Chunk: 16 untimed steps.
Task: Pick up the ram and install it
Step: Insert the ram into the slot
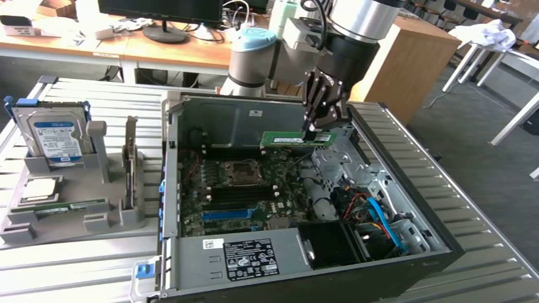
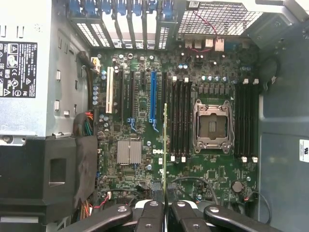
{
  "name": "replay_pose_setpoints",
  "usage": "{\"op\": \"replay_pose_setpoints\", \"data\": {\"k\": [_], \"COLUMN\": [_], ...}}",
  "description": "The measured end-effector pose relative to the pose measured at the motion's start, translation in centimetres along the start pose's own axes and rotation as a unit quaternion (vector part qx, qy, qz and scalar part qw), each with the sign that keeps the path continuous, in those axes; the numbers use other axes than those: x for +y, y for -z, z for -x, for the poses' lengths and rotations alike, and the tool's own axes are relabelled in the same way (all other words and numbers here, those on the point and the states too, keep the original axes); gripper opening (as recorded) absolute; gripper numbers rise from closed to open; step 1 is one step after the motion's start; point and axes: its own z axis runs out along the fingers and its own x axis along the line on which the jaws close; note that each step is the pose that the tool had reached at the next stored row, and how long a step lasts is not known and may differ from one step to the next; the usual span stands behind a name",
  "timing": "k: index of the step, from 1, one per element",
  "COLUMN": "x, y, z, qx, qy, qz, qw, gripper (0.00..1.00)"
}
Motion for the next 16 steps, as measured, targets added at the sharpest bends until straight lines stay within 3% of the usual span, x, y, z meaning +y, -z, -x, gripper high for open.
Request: {"op": "replay_pose_setpoints", "data": {"k": [16], "x": [0.39], "y": [-0.35], "z": [0.00], "qx": [0.0000], "qy": [0.000], "qz": [0.0000], "qw": [1.0000], "gripper": [0.13]}}
